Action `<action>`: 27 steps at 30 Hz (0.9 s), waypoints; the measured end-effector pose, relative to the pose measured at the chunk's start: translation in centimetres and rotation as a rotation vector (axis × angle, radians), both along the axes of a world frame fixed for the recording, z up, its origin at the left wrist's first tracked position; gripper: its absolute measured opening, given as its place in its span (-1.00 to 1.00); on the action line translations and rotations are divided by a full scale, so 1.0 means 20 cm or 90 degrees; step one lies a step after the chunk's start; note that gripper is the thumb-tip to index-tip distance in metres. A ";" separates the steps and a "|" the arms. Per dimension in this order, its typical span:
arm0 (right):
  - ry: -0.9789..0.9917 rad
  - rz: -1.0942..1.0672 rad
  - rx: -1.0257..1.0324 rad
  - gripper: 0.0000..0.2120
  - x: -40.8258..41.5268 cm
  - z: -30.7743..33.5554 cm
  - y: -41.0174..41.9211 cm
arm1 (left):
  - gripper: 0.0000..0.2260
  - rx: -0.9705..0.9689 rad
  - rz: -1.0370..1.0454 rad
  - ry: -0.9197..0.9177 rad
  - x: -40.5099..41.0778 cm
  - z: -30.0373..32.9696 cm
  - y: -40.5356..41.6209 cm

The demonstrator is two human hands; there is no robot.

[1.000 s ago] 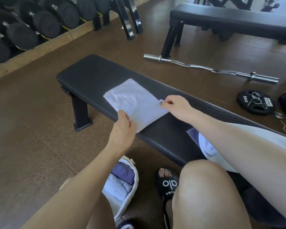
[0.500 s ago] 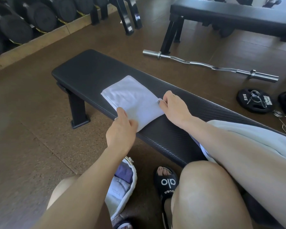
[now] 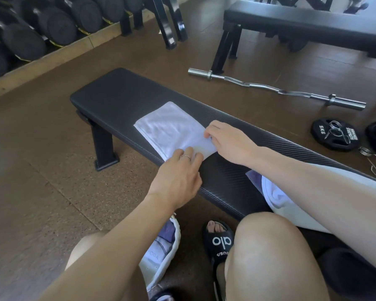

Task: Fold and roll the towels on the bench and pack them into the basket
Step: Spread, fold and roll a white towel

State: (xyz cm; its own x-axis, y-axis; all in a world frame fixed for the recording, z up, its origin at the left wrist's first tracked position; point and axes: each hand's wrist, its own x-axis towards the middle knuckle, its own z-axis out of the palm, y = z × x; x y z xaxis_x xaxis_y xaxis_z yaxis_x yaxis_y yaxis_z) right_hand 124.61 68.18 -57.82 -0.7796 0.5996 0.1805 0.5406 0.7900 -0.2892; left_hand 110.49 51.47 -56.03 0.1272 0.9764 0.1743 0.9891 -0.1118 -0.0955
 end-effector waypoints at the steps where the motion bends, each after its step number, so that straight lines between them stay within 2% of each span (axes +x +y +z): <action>1: -0.004 0.000 -0.045 -0.73 0.01 0.02 0.01 | -0.81 0.016 0.002 0.003 -0.01 -0.01 -0.01; 4: -0.021 0.004 -0.127 -0.62 0.05 0.04 0.04 | -0.79 -0.010 0.042 -0.020 -0.01 0.00 0.00; 8: -0.058 0.015 -0.151 -0.44 0.07 0.06 0.05 | -0.74 -0.009 0.067 -0.009 0.01 0.00 0.01; 16: -0.015 -0.007 -0.205 -0.51 0.05 0.11 0.06 | -0.77 -0.010 0.134 -0.096 0.00 0.03 0.04; 21: 0.004 -0.028 -0.264 -0.60 0.01 0.12 0.09 | -0.81 -0.036 0.173 -0.367 -0.14 0.08 0.07; 27: -0.002 -0.064 -0.389 -0.79 -0.07 0.16 0.16 | -0.78 -0.083 0.208 -0.544 -0.31 0.09 0.11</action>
